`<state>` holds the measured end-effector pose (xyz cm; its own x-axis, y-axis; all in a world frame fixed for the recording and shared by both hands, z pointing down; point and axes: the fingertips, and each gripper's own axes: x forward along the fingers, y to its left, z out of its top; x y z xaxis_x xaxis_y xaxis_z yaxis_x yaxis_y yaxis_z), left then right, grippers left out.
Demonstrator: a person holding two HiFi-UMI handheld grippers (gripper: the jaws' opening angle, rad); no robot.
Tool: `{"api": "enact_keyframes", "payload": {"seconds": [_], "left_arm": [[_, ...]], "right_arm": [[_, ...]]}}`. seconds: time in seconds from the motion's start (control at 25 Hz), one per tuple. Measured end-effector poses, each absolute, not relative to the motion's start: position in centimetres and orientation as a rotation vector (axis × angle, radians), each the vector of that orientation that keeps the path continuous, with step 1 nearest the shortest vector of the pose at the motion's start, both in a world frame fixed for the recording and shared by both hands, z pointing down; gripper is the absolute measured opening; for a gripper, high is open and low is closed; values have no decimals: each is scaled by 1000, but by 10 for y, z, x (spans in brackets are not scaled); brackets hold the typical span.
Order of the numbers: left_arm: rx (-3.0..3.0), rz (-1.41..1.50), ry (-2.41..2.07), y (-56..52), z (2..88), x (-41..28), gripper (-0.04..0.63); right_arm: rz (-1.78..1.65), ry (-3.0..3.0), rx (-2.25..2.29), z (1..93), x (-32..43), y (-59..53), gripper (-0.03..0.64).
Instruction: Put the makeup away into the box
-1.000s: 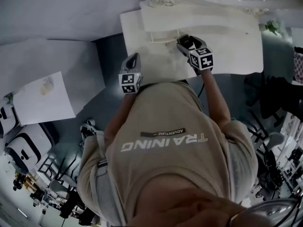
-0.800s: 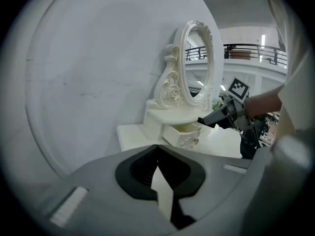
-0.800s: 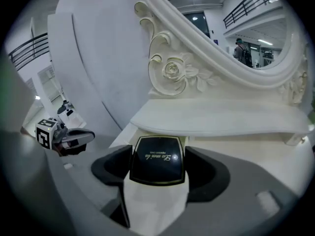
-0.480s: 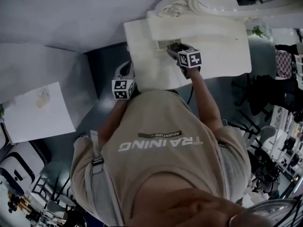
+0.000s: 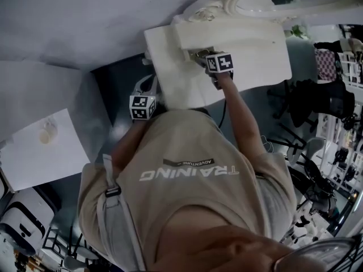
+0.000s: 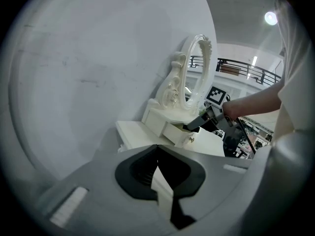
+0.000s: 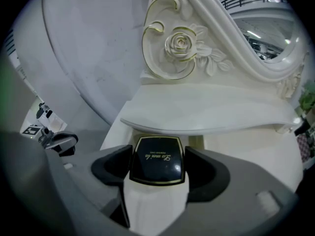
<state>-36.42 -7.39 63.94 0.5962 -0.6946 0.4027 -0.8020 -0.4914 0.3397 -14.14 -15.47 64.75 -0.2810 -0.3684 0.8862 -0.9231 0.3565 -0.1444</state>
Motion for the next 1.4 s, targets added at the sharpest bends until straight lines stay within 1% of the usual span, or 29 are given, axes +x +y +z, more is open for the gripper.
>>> {"api": "enact_keyframes", "payload": {"seconds": [0.32, 0.72, 1.4], "left_arm": [[2333, 285, -1185, -86, 640, -383, 6], [2319, 322, -1207, -93, 647, -416, 6], [2345, 359, -1194, -88, 650, -397, 6]], "right_arm": [[913, -1737, 1138, 654, -146, -171, 333], [921, -1706, 1352, 667, -147, -183, 333], [804, -1717, 1349, 670, -147, -185, 334]]}}
